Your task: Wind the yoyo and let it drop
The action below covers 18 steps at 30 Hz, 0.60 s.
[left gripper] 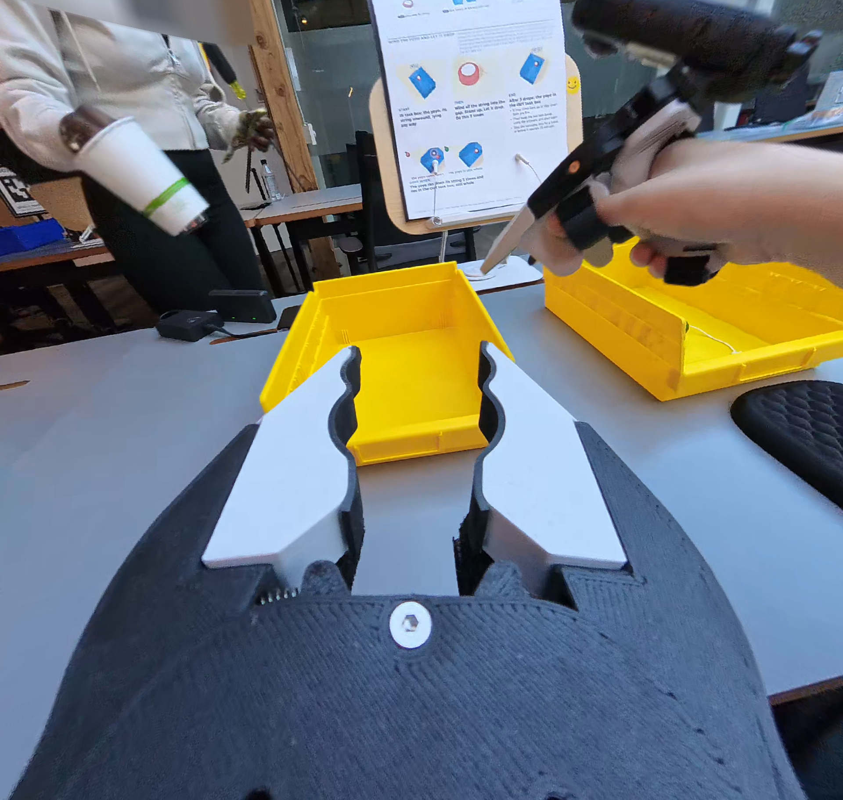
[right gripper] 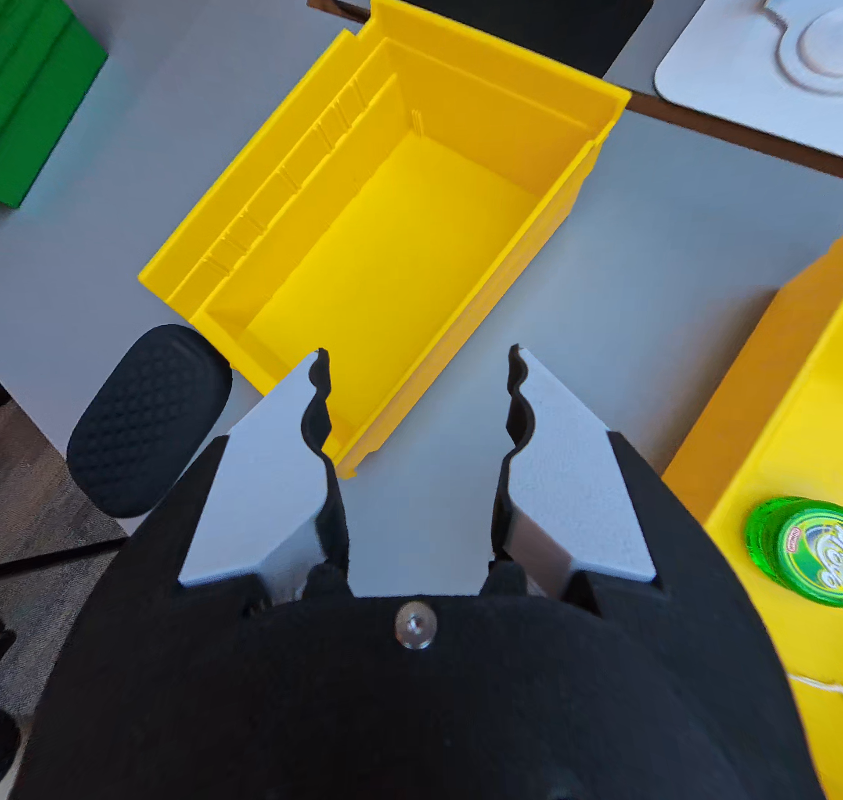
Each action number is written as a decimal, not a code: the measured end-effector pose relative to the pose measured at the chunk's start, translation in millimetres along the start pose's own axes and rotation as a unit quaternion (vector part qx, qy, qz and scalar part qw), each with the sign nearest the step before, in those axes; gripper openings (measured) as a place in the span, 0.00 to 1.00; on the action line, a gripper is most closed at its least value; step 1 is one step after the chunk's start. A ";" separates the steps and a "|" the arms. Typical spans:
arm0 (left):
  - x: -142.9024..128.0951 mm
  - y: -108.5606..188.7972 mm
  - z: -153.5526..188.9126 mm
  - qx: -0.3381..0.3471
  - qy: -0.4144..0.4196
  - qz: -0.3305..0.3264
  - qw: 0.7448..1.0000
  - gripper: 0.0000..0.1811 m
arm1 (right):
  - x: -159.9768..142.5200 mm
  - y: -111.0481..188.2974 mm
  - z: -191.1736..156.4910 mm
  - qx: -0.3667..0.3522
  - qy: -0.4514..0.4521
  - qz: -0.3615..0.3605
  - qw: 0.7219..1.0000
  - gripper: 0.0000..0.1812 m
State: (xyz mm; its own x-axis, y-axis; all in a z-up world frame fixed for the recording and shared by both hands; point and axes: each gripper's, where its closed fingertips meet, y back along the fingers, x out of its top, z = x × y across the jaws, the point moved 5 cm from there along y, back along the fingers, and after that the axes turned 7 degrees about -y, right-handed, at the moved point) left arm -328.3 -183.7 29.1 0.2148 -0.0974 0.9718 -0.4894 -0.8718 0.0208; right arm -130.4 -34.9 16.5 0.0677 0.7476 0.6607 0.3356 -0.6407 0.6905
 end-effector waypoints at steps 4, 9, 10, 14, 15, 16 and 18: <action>-3.8 7.9 -13.5 0.008 0.014 0.004 1.000 0.27 | -1.7 -30.7 -1.3 -0.030 -0.011 -0.035 0.999 0.43; -8.8 12.4 -22.8 0.014 0.022 0.003 1.000 0.27 | -6.1 -48.5 -3.5 -0.059 -0.004 -0.064 0.996 0.44; -9.6 13.0 -24.5 0.015 0.023 0.004 1.000 0.27 | -5.6 -48.7 -2.7 -0.068 0.003 -0.063 0.996 0.44; -12.7 12.8 -28.5 0.013 0.033 0.002 0.999 0.27 | -5.1 -48.3 -0.9 -0.071 0.000 -0.064 0.995 0.44; -13.1 12.3 -28.2 0.012 0.033 0.002 0.999 0.27 | -5.1 -48.2 -0.7 -0.070 0.000 -0.065 0.995 0.44; -13.1 12.0 -27.7 0.011 0.033 0.002 0.999 0.27 | -5.4 -48.2 -0.3 -0.070 -0.001 -0.067 0.995 0.44; -13.0 11.5 -26.2 0.009 0.032 0.003 0.999 0.27 | -5.2 -48.0 -0.4 -0.069 -0.001 -0.064 0.996 0.44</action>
State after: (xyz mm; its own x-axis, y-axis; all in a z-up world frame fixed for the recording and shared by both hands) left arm -358.8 -179.9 22.9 0.1578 -0.0715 0.9849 -0.4753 -0.8797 0.0123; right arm -147.2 -8.1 -20.0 0.0353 0.8253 0.5635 0.2097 -0.5574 0.8033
